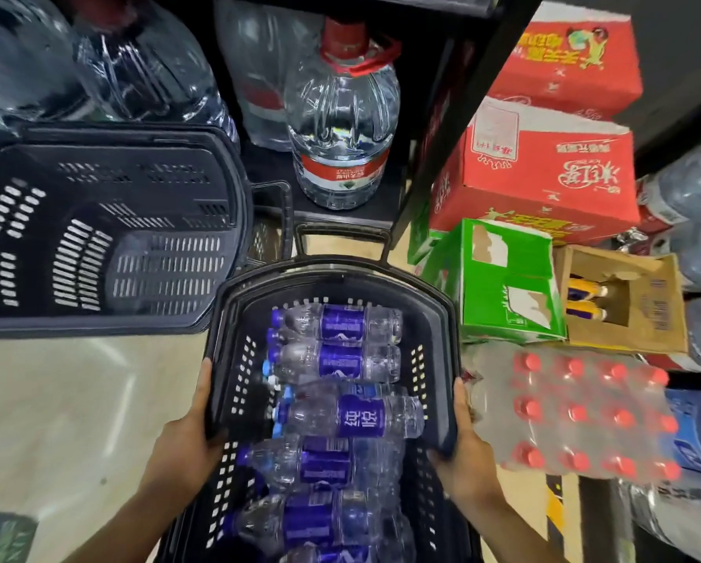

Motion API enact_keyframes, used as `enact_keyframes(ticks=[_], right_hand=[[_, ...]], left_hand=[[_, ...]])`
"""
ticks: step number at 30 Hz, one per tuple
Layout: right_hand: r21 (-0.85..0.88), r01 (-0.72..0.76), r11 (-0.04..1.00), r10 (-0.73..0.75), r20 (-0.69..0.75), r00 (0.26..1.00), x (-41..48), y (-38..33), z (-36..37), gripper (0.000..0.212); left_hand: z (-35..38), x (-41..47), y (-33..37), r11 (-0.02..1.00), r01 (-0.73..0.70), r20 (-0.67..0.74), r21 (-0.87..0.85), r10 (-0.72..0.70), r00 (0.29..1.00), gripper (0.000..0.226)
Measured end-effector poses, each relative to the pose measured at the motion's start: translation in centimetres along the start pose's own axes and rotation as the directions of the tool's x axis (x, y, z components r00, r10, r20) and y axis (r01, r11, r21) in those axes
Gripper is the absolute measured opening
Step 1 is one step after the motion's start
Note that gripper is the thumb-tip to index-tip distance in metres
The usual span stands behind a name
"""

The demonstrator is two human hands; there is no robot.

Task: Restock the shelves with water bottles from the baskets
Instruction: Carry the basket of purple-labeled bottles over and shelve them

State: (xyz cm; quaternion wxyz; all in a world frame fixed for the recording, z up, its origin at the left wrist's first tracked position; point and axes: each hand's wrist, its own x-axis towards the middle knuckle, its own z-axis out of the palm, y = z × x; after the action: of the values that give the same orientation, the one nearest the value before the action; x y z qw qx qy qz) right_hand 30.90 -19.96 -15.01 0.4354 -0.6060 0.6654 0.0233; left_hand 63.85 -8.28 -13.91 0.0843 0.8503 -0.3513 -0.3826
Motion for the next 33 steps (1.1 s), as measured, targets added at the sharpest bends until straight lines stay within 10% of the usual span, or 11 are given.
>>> enact_keyframes(ticks=[22, 29, 33], right_hand=[[0.078, 0.167, 0.983, -0.144, -0.241, 0.96, 7.2, 0.5, 2.6, 0.095], [0.079, -0.021, 0.997, 0.038, -0.23, 0.973, 5.4, 0.1, 4.3, 0.11], [0.056, -0.098, 0.994, 0.108, -0.233, 0.966, 4.4, -0.1, 5.2, 0.11]], left_hand=[[0.9, 8.3, 1.2, 0.999, -0.037, -0.077, -0.006, 0.036, 0.996, 0.105], [-0.7, 9.1, 0.5, 0.994, -0.029, -0.033, 0.102, 0.033, 0.999, 0.095], [-3.3, 9.0, -0.8, 0.948, -0.103, -0.381, 0.302, 0.219, 0.898, 0.082]])
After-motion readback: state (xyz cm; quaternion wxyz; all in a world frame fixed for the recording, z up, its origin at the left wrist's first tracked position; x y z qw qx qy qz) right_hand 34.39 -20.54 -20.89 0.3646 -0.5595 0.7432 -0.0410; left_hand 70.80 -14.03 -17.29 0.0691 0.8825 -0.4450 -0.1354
